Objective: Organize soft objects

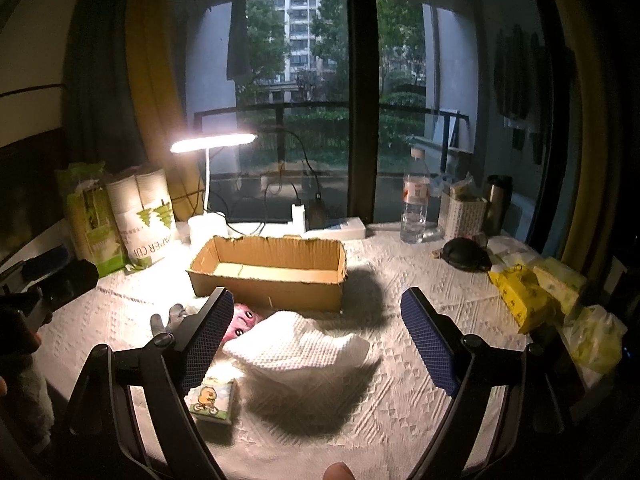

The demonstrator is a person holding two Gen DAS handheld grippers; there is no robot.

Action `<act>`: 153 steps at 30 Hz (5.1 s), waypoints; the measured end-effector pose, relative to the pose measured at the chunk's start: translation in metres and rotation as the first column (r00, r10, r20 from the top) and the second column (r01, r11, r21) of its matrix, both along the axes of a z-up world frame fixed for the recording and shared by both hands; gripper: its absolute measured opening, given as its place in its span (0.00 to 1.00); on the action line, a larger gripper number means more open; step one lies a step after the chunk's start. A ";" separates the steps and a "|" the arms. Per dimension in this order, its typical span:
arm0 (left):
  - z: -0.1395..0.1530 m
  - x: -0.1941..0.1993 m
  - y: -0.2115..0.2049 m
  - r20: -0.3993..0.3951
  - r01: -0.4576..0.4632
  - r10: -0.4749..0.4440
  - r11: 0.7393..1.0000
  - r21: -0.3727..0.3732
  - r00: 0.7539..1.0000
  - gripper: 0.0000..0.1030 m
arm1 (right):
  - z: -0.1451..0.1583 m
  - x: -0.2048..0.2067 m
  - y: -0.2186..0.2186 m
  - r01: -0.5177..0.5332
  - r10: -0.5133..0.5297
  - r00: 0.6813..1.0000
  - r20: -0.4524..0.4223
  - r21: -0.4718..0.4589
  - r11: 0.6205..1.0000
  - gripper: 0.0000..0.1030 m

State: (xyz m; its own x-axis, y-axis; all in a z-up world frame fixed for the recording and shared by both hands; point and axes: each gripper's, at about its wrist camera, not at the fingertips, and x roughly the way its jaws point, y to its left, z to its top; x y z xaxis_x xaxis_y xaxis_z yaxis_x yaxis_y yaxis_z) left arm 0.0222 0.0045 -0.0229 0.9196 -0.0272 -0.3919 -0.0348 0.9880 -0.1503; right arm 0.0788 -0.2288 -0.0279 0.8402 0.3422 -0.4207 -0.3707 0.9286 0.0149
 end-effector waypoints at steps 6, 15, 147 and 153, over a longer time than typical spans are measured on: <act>-0.027 0.021 -0.007 -0.093 0.009 -0.009 1.000 -0.001 0.996 1.00 | -0.020 0.014 -0.004 -0.003 0.003 0.998 -0.065 -0.007 1.000 0.86; -0.072 0.052 -0.023 -0.236 0.022 -0.022 1.000 -0.005 0.972 0.99 | -0.051 0.039 -0.014 -0.005 0.003 0.990 -0.139 -0.009 1.000 0.86; -0.083 0.272 -0.006 -0.186 0.082 -0.100 0.992 -0.100 0.977 0.51 | -0.068 0.253 0.062 -0.306 0.309 0.927 -0.213 0.049 0.951 0.08; -0.103 0.284 -0.007 -0.252 0.076 -0.100 0.991 -0.107 0.962 0.51 | -0.088 0.266 0.068 -0.309 0.311 0.913 -0.263 0.051 0.950 0.08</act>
State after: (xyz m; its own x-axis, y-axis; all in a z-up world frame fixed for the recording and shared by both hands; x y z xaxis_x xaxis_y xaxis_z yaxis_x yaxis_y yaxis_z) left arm 0.3062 -0.0021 -0.1261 0.7806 -0.1522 -0.6062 0.0019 0.9704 -0.2413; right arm 0.3447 -0.1604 -0.1155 0.5498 0.5716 -0.6091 -0.6214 0.7672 0.1590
